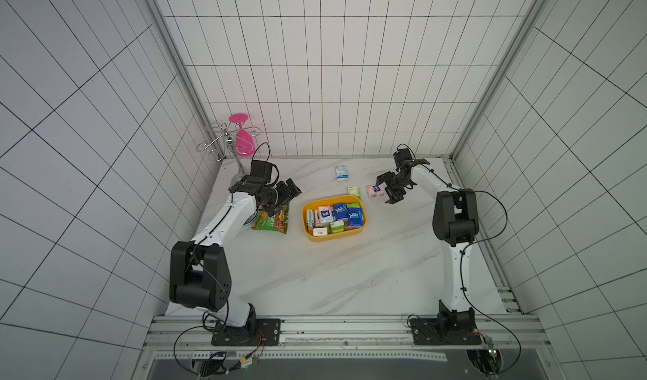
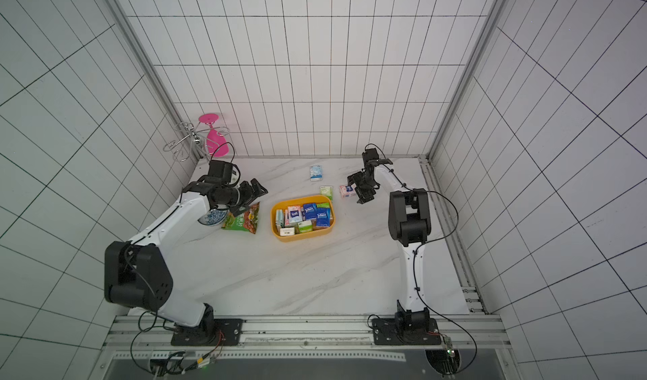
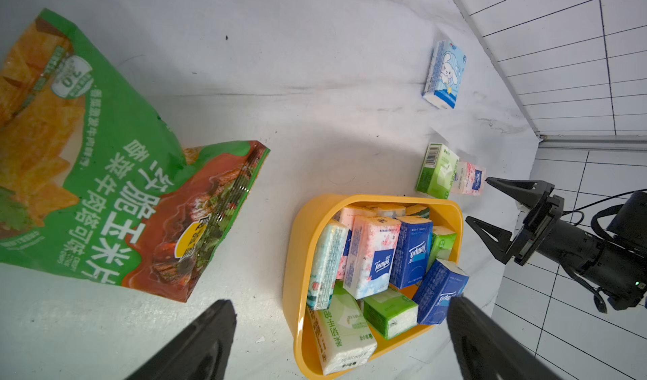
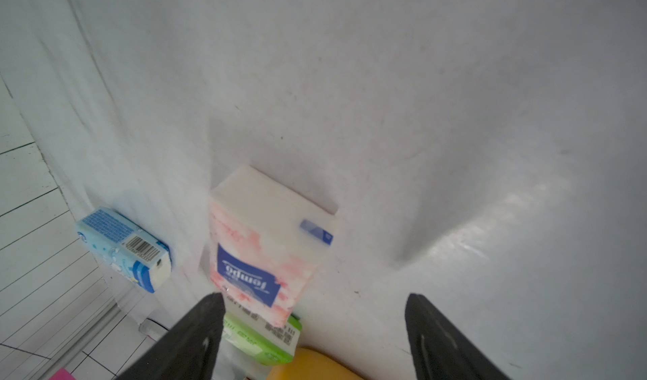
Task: Put the pocket tissues into the storage box
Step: Pick up the pocket tissues from the center of the board.
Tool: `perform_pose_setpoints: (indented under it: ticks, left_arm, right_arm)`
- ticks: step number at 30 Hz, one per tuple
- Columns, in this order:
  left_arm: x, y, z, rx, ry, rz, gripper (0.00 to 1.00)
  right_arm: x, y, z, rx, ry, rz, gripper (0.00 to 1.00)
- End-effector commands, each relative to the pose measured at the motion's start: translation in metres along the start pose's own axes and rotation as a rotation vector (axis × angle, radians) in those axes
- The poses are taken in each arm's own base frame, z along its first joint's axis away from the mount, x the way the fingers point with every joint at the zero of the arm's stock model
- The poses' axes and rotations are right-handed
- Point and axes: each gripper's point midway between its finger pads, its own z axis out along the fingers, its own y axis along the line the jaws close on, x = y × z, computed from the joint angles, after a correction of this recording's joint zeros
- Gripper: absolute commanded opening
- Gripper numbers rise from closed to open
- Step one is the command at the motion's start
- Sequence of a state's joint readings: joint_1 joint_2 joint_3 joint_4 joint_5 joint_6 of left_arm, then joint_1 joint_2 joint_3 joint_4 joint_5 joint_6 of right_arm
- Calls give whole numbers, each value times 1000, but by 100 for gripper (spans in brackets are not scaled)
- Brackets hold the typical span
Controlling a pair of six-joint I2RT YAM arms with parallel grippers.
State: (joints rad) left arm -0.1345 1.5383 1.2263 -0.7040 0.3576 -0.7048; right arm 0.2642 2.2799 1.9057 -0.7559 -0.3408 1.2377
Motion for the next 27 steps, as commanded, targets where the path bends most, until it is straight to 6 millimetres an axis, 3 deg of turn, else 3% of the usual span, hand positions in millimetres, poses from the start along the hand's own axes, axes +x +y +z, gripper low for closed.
perform_pose_setpoints:
  ticks: [1,9,11,16,21,27]
  left_arm:
    - [-8,1,-15,18,-73,2,97]
    - [-4,30,-23,18,-97,-74,97]
    - [-3,32,-23,19,-100,-78,98]
    - [-1,32,-25,23,-102,-67,97]
    - [-2,32,-26,27,-106,-62,97]
    - [-4,29,-26,37,-113,-60,97]
  right_arm:
    - [-2,20,-9,-42,-25,101,85]
    - [6,12,2,30,30,319,84]
    - [2,19,4,16,26,341,83]
    - [-5,34,8,32,24,341,82]
    - [-3,24,20,74,48,393,82]
    - [-6,19,20,94,24,387,82]
